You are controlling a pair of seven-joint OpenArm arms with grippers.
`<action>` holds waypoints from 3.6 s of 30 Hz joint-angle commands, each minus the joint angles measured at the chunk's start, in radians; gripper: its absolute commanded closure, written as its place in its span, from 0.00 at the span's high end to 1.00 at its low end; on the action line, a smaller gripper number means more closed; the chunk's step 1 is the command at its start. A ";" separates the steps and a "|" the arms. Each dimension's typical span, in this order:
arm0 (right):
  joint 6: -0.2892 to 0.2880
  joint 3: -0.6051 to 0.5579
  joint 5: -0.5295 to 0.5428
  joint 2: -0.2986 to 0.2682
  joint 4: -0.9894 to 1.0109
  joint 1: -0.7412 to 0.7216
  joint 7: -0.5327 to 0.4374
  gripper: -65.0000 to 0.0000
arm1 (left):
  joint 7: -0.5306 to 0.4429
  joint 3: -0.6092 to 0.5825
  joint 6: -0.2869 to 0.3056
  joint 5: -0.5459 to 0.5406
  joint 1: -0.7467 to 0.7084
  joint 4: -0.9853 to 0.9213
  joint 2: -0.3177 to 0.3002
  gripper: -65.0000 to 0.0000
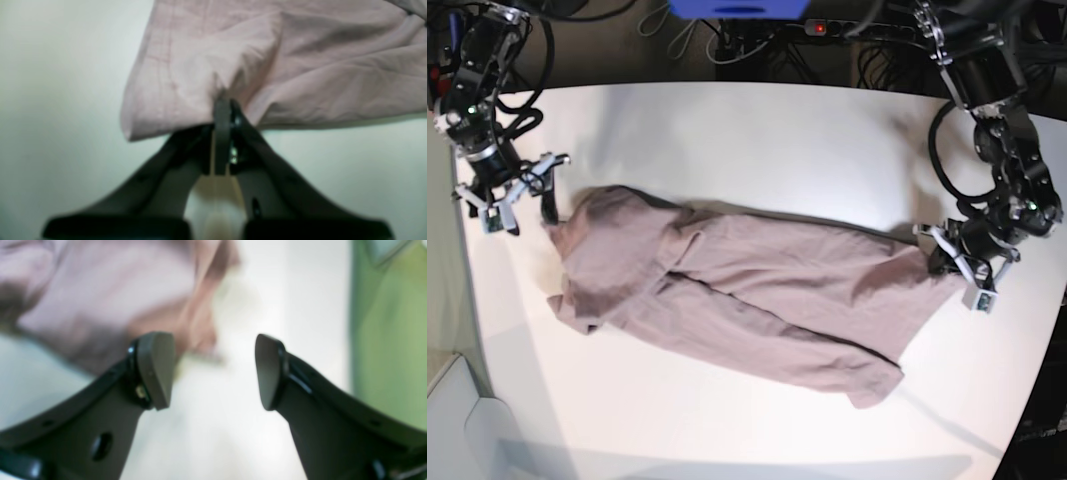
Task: Layout the t-shirt on the table in an organized manner, then fold the t-shirt properly
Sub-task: 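Grasp the t-shirt corners again with both grippers and pull them apart, then drag the t-shirt with both grippers to straighten it on the table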
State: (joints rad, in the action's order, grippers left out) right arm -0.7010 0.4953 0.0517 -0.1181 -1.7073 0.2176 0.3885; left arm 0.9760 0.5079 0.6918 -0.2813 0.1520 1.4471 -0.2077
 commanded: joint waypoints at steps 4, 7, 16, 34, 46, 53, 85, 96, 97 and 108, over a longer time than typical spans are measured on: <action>0.003 0.001 0.073 0.030 -0.035 0.015 -0.032 0.59 | -0.021 0.001 0.002 -0.017 0.007 0.017 -0.012 0.00; 0.003 -0.030 0.073 0.050 -0.033 0.015 -0.032 0.59 | -0.021 0.001 0.002 -0.017 0.005 0.017 -0.012 0.00; 0.003 -0.140 0.072 0.054 0.040 0.006 -0.036 0.59 | -0.019 0.007 0.002 -0.017 -0.013 0.020 -0.012 0.00; 0.003 -0.142 0.070 0.011 0.266 -0.108 -0.041 0.47 | -0.019 0.002 0.002 -0.017 -0.013 0.028 0.040 0.00; 0.003 -0.116 0.075 0.018 -0.040 -0.030 -0.032 0.00 | 0.042 0.010 0.004 -0.019 -0.047 0.183 0.061 0.00; 0.003 -0.120 0.075 0.018 -0.303 0.095 -0.032 0.00 | 0.145 0.008 0.004 -0.040 -0.094 0.426 0.101 0.00; 0.003 -0.010 -0.137 -0.082 -0.012 -0.610 0.389 0.00 | 0.149 0.016 0.004 -0.112 -0.144 0.403 0.104 0.00; 0.003 -0.005 -0.135 -0.030 -0.110 -0.129 0.445 0.00 | 0.153 0.104 0.004 -0.270 -0.191 0.393 0.106 0.00; 0.003 -0.010 -0.135 -0.021 -0.112 -0.090 0.433 0.00 | 0.153 0.104 0.004 -0.276 -0.196 0.393 0.106 0.00; 0.003 -0.060 -0.134 0.005 -0.115 0.118 0.413 0.06 | 0.151 0.104 0.004 -0.289 -0.251 0.393 0.127 0.00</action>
State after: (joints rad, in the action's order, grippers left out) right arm -0.7055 0.4309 -0.0933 -0.1024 -1.8011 0.3405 0.8223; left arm 1.1511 0.6102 0.6998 -0.5514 -0.1089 1.8240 -0.0734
